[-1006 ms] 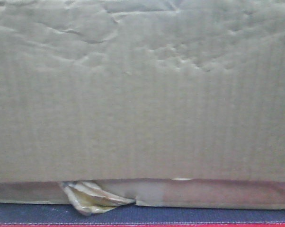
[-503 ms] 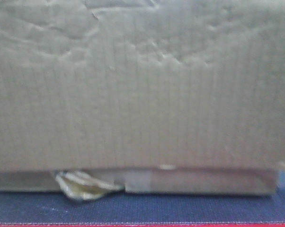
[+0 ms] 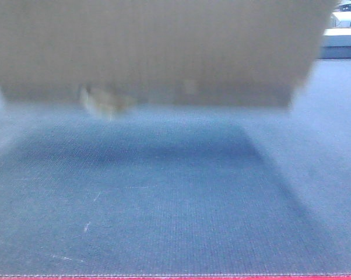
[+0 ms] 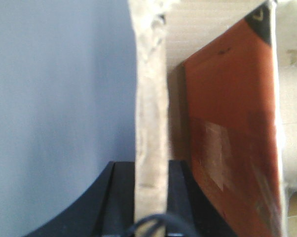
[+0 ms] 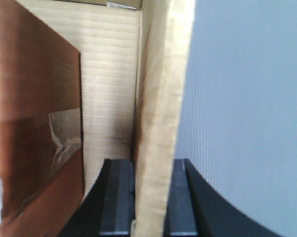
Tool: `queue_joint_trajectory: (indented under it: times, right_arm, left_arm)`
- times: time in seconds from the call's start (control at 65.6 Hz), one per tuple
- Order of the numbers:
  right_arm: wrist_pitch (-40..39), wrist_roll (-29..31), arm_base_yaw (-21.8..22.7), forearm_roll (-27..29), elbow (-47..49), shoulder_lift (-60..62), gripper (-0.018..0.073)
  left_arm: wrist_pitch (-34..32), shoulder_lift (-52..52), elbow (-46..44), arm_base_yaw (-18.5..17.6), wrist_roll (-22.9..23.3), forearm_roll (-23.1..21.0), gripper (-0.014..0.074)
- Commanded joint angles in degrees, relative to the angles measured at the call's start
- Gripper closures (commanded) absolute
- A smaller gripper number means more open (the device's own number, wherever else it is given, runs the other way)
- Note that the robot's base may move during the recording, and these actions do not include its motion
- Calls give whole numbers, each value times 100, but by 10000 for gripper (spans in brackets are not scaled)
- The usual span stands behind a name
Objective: Stack two boxes on right shelf middle
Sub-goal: 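Lift the stacked boxes off the table with both grippers, then hold the lifted boxes with both grippers and back away from the table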
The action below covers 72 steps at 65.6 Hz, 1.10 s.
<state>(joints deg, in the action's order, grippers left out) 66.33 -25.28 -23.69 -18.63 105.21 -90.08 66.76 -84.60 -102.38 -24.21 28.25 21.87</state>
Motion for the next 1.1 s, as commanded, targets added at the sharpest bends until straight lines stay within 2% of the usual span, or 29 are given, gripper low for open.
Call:
queue_joint_trajectory:
  times: [0.0, 0.229, 0.488, 0.716, 0.853, 1.082]
  right_arm:
    - [-185, -165, 68, -828, 365, 102, 712]
    - [-720, -165, 68, -1185, 736, 150, 712]
    - [-931, -165, 68, -1185, 736, 173, 712]
    - [-1322, -165, 68, -1271, 736, 173, 712]
    - [-1344, -165, 68, -1285, 736, 173, 712]
    - [-1304, -165, 68, -1311, 744, 309, 712]
  left_arm:
    - [-174, 151, -361, -12, 44, 341, 708]
    - [-721, 151, -847, -12, 44, 748, 708]
    - [-769, 151, -922, -12, 44, 849, 708]
    - [-1006, 151, -922, -12, 44, 1256, 708]
    - [-1073, 151, -922, -12, 44, 1236, 708]
    - [-1060, 151, -922, -12, 44, 767, 708]
